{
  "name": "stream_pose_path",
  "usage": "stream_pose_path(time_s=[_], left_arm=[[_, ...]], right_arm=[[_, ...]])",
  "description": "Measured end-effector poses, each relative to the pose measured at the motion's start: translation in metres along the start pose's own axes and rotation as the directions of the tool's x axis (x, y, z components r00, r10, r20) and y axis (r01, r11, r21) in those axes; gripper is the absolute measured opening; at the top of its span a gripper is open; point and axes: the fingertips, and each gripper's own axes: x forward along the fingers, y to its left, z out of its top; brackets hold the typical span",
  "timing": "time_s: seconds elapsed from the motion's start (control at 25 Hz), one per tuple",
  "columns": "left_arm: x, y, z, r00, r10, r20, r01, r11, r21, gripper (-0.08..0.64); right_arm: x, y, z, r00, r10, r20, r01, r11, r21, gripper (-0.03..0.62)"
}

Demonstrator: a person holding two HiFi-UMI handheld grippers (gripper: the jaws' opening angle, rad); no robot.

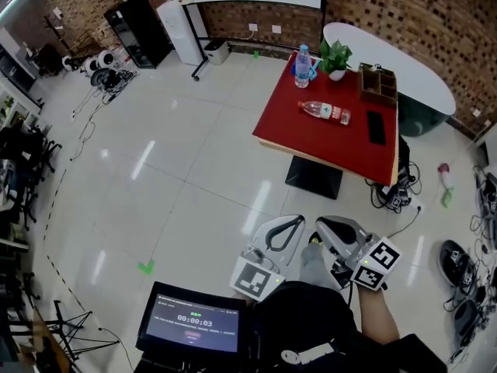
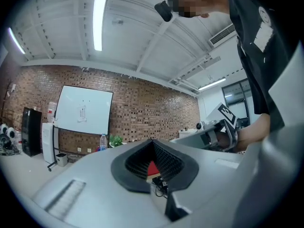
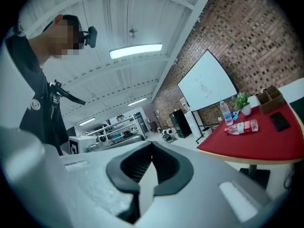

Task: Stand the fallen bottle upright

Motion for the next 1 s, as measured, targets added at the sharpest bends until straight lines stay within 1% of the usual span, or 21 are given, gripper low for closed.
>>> stream_pose_path(time_s=[0.08, 0.12, 0.24, 0.28, 0.44, 0.6, 0.72, 0.88, 1.0], left_arm=[[0.028, 0.005, -0.009, 1.000, 0.011, -0.027, -0.010, 0.999, 0.045, 0.000], [0.040, 0.008, -0.012, 0.999, 0.017, -0.036, -0.015, 0.998, 0.056, 0.000], [0.068, 0.021, -0.014, 0.998, 0.032, -0.049, -0.029, 0.998, 0.059, 0.000], [0.075, 0.025, -0.014, 0.998, 0.036, -0.050, -0.033, 0.998, 0.054, 0.000], [0.105, 0.044, -0.011, 0.997, 0.052, -0.052, -0.050, 0.998, 0.032, 0.000], [0.136, 0.063, -0.009, 0.996, 0.071, -0.056, -0.070, 0.997, 0.020, 0.000], [0.160, 0.078, -0.007, 0.994, 0.088, -0.062, -0.087, 0.996, 0.020, 0.000], [0.194, 0.097, -0.005, 0.991, 0.113, -0.070, -0.111, 0.993, 0.028, 0.000], [0.220, 0.109, -0.006, 0.989, 0.123, -0.078, -0.122, 0.992, 0.018, 0.000]], right_arm=[[-0.001, -0.032, 0.004, 1.000, 0.009, -0.025, -0.009, 1.000, -0.011, 0.003], [-0.003, -0.046, 0.008, 1.000, -0.004, -0.028, 0.004, 1.000, -0.009, 0.003], [-0.013, -0.069, 0.034, 0.996, -0.087, -0.021, 0.087, 0.996, -0.019, 0.004], [-0.009, -0.077, 0.043, 0.995, -0.096, -0.015, 0.095, 0.995, -0.027, 0.003], [0.011, -0.135, 0.067, 0.998, -0.061, 0.001, 0.061, 0.998, -0.024, 0.003], [0.012, -0.193, 0.087, 0.998, -0.060, -0.017, 0.059, 0.997, -0.051, 0.003], [0.018, -0.222, 0.100, 0.998, -0.054, -0.029, 0.052, 0.996, -0.074, 0.004], [0.016, -0.254, 0.097, 0.998, -0.036, -0.046, 0.035, 0.999, -0.041, 0.005], [0.042, -0.269, 0.098, 0.997, -0.005, -0.073, 0.001, 0.999, -0.053, 0.008]])
